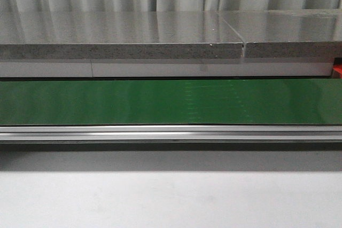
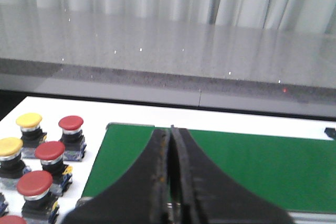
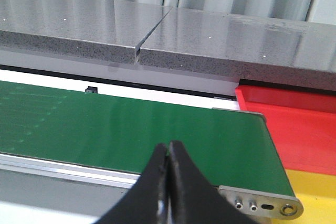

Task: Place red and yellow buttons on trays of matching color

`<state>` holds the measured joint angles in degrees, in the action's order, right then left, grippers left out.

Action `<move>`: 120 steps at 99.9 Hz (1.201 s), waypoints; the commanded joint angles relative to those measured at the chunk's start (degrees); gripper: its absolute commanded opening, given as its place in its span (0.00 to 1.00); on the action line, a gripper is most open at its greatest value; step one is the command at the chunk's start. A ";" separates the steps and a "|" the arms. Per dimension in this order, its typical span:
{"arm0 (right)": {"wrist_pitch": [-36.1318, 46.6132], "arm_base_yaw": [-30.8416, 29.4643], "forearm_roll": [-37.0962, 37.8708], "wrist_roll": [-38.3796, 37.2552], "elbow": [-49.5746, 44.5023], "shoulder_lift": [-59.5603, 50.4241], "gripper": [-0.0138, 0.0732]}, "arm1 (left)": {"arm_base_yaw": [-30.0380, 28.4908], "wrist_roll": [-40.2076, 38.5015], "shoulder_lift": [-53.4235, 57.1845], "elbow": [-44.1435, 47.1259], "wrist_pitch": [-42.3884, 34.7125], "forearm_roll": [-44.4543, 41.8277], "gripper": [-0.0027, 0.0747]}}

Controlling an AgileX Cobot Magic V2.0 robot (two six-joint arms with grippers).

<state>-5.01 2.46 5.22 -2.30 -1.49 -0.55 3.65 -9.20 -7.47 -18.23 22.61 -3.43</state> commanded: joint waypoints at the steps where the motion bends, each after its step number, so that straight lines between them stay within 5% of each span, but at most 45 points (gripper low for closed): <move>1: 4.44 0.17 0.71 0.21 0.54 -0.95 0.08 | 0.51 -0.50 -6.78 -9.29 6.76 0.54 0.01; 19: 4.44 0.17 0.71 0.21 0.54 -0.95 0.08 | 0.51 -0.50 -17.03 -20.20 17.12 0.86 0.01; 67: 4.44 0.17 0.71 0.21 0.54 -0.95 0.08 | 0.51 -0.59 -25.91 -22.30 16.47 3.43 0.03; 76: 4.44 0.17 0.71 0.21 0.54 -0.95 0.08 | 0.51 -0.59 -26.84 -22.30 18.19 3.43 0.19; 93: 4.44 0.17 0.71 0.21 0.54 -0.95 0.08 | 0.51 -1.41 -27.42 -22.30 21.88 3.43 0.74; 100: 4.44 0.17 0.71 0.21 0.54 -0.95 0.08 | 0.51 -2.43 -27.42 -22.30 22.81 2.72 0.89; 120: 4.44 0.17 0.71 0.21 0.54 -0.95 0.08 | -1.34 -17.01 -28.00 -22.30 25.99 -7.27 0.89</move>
<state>-5.01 2.46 5.22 -2.30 -1.49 -0.55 3.34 -19.34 -34.43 -38.51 50.36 -5.04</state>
